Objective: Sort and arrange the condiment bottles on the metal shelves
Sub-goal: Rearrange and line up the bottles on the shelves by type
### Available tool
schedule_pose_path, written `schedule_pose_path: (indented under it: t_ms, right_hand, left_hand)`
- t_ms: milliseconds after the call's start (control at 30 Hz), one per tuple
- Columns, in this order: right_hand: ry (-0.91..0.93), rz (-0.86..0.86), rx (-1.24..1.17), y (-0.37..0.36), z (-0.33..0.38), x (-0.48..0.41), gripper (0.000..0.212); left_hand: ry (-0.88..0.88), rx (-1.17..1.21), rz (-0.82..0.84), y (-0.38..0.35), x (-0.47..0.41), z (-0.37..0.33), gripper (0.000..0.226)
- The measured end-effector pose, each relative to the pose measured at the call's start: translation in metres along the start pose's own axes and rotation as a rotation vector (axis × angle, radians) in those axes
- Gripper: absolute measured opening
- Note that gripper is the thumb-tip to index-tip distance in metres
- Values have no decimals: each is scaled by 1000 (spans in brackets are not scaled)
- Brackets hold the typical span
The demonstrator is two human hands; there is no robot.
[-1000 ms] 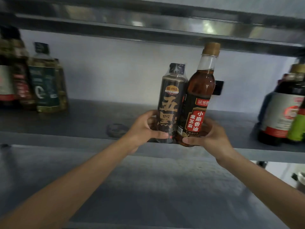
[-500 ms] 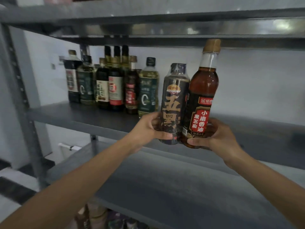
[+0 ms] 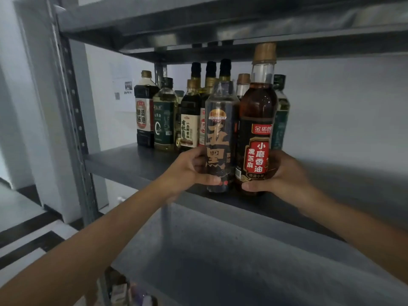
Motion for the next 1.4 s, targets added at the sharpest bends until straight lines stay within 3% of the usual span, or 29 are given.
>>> schedule_pose_path:
  t_ms: [100,533,900,1033,1400]
  right_hand:
    - [14,18,49,-24,3,-29,88]
    - [25,-32,3,-121,46,-98,87]
    - [-123,-124,-44,-216,65,-117,83]
    - [-163,-198,-38,-234,73,-119,74]
    - [-215,-365,66,-257,79,-135,84]
  left_hand:
    - [-12,-17,15,29,-16,7,57]
    - [-31,-59,44,154,-47,56,60]
    - [-99,-49,22,256,-49,86,60]
    - [-74,-16,15,276,-50,98,60]
    - [6,-2,22,293,-67,120,58]
Point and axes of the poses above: each hand's wrist, its own x-axis away from the middle knuckle, its own y-axis out of the back of the hand, z = x × y, the point moved 7 cm from there along -x, towards the middle knuckle, and after that the axes turned 1 degree about -z, right-handed, at the moved point
